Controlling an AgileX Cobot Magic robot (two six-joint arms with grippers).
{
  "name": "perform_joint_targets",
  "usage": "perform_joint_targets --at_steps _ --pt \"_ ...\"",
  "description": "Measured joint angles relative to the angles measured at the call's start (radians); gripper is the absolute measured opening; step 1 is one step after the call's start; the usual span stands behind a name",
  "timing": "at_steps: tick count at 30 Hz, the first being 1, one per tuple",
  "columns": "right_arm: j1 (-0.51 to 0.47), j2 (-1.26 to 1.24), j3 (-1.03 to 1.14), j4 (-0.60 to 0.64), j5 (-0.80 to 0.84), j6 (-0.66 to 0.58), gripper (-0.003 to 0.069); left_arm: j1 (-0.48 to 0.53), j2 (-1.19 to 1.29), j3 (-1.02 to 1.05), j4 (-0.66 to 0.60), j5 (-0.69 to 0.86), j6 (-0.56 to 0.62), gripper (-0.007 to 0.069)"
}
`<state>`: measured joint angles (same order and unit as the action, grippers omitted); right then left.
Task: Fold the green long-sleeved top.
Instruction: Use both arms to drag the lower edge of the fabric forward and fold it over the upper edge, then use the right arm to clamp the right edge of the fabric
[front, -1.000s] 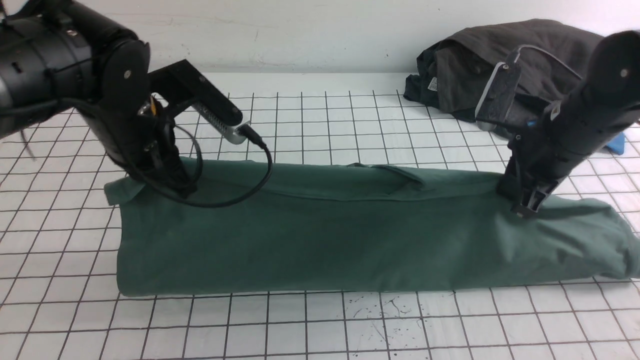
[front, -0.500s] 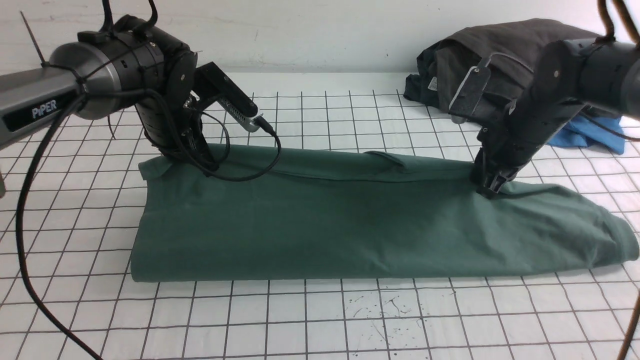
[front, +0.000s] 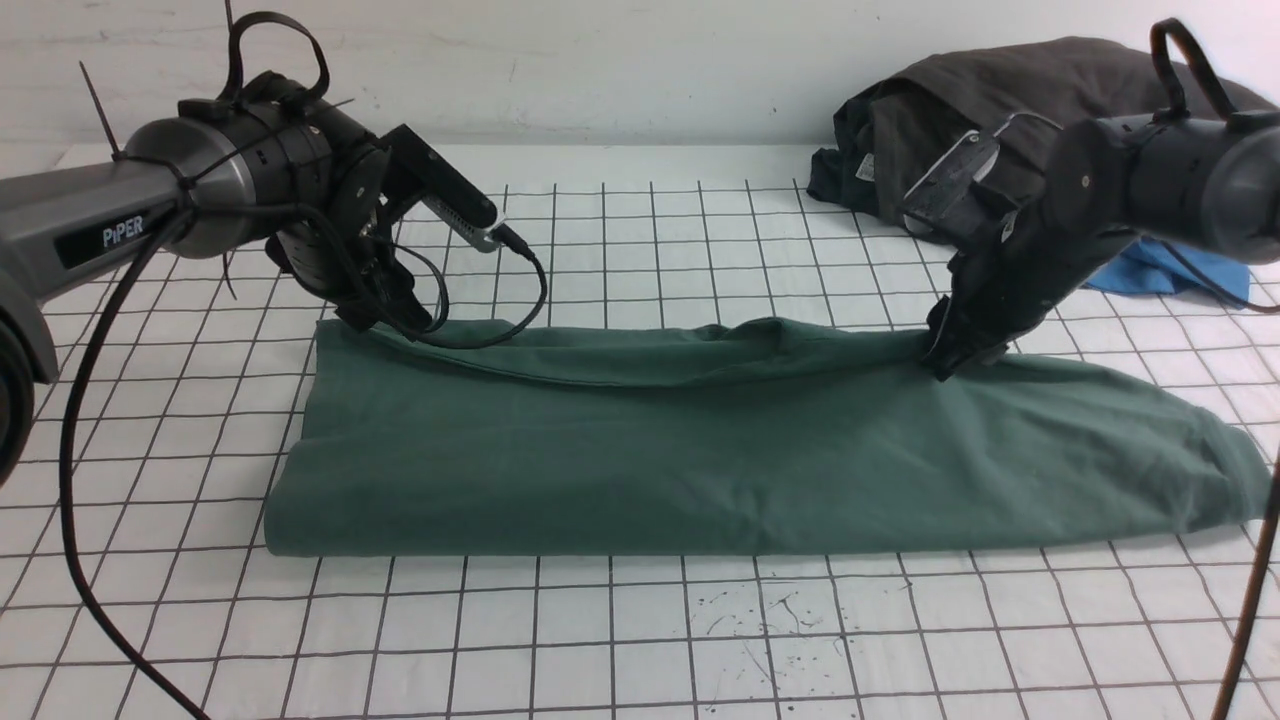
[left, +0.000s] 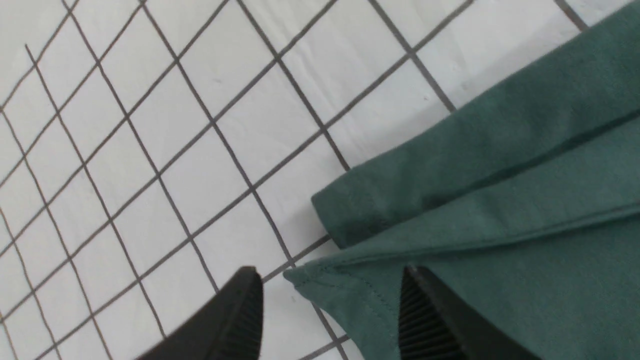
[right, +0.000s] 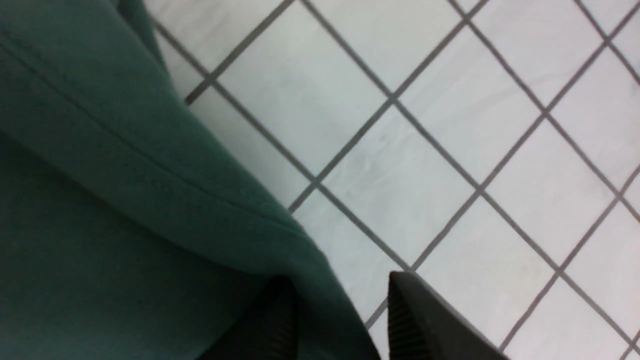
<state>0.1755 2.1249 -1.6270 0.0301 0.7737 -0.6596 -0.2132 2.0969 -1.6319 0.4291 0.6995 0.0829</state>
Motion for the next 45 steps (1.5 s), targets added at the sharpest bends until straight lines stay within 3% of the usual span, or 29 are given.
perform_joint_targets --at_steps 3,9,16,20,23,28,34,39,45 --pt "0.003 -0.017 0.0 -0.022 0.034 0.041 0.0314 0.002 0.0 0.0 0.017 0.003 -0.07 0.0407" --pt "0.076 -0.08 -0.003 0.002 0.145 0.047 0.0309 0.002 -0.003 -0.028 0.023 0.038 -0.135 0.0413" --pt "0.22 -0.044 -0.003 0.091 0.179 -0.036 0.0174 0.002 -0.008 -0.035 -0.019 0.059 -0.138 0.0413" --pt "0.254 0.03 -0.003 0.1 0.048 0.007 0.0059 0.002 -0.009 -0.035 -0.024 0.077 -0.138 0.0413" --pt "0.249 0.06 -0.003 0.099 -0.076 0.131 0.0005 0.002 -0.009 -0.035 -0.025 0.097 -0.138 0.0413" --pt "0.225 0.064 -0.003 0.083 -0.257 0.323 -0.0013 0.002 -0.01 -0.035 -0.025 0.115 -0.138 0.0413" --pt "0.162 0.065 -0.003 0.057 -0.406 0.437 -0.0014 0.002 -0.01 -0.035 -0.029 0.116 -0.138 0.0413" --pt "0.1 0.059 -0.003 0.057 -0.402 0.492 -0.0014 0.002 -0.01 -0.035 -0.044 0.117 -0.138 0.0413" --pt "0.035 -0.092 -0.002 0.027 -0.182 0.512 -0.0014 0.002 -0.011 -0.035 -0.051 0.141 -0.136 0.0409"
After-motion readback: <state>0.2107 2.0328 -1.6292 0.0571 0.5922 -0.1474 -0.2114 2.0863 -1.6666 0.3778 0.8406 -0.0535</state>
